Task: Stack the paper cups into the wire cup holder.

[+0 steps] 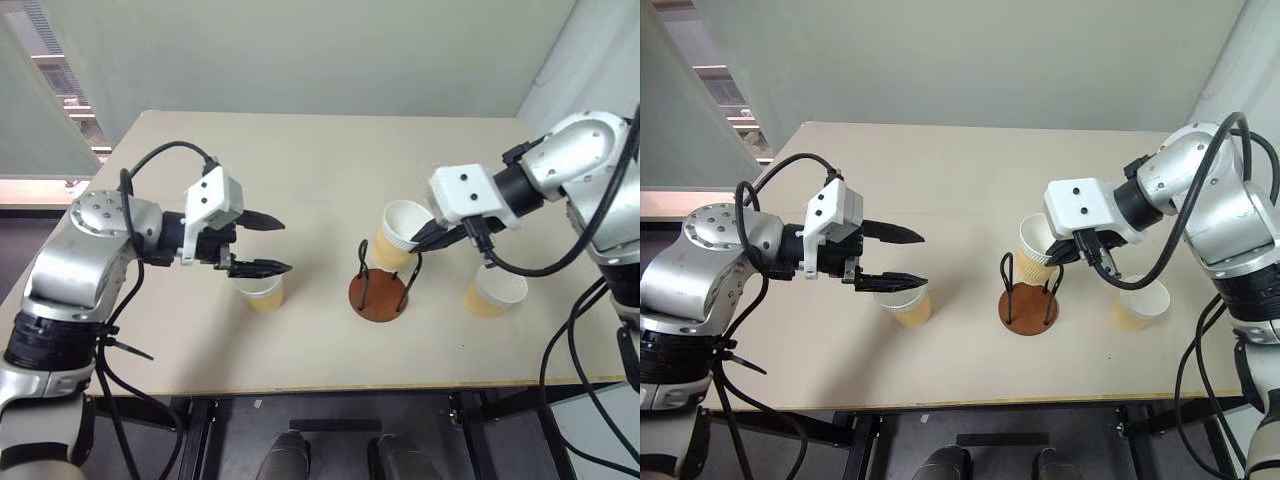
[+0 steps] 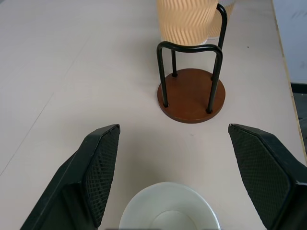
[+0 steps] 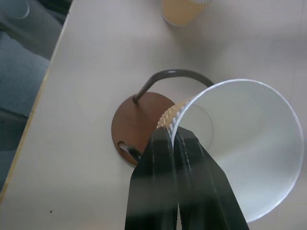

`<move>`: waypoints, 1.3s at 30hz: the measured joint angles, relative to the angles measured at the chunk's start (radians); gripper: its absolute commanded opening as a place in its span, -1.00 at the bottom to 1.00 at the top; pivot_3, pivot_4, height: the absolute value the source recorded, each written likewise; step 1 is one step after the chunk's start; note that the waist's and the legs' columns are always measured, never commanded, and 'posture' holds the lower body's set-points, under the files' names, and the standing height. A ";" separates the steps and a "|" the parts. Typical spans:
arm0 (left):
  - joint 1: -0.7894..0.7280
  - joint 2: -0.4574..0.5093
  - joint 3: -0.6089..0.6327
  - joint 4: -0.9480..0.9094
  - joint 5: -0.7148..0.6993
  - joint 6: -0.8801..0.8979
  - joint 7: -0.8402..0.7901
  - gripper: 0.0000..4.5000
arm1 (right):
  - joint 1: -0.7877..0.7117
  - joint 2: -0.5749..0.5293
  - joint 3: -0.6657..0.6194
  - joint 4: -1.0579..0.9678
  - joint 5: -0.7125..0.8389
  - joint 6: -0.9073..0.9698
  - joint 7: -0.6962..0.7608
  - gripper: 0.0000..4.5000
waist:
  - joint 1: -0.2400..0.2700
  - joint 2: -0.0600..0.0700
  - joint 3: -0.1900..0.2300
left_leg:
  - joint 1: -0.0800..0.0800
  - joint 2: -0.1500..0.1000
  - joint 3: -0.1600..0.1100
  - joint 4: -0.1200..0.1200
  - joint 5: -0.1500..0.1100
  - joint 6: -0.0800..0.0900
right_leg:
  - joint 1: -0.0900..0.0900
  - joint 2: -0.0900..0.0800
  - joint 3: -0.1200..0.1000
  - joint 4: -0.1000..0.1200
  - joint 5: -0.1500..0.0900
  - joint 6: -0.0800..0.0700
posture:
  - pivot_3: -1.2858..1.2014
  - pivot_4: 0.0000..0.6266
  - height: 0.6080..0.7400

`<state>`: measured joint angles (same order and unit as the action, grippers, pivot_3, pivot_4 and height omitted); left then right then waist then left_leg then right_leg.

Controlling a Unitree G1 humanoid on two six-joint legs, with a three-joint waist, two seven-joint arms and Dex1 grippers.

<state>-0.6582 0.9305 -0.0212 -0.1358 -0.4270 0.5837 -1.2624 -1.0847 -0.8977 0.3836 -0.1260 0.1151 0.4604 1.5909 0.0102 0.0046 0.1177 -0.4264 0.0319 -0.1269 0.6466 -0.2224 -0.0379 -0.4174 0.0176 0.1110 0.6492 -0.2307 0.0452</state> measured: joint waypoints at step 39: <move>0.100 0.211 -0.237 -0.161 0.417 -0.179 0.022 0.74 | 0.212 -0.051 -0.487 -0.060 0.614 0.455 -0.160 0.47 | -0.002 0.000 0.000 | 0.002 0.000 -0.001 -0.002 0.000 0.000 | 0.000 0.001 0.001 0.002 -0.003 -0.005 | 0.03 -0.52 1.00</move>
<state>-0.5587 1.1417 -0.2584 -0.2966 -0.0101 0.4049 -1.2407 -0.8730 -0.9488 -0.1033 -0.1860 0.7293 0.9158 1.4313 0.0080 0.0046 0.1176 -0.4245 0.0318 -0.1275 0.6447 -0.2223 -0.0383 -0.4172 0.0189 0.1116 0.6509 -0.2340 0.0400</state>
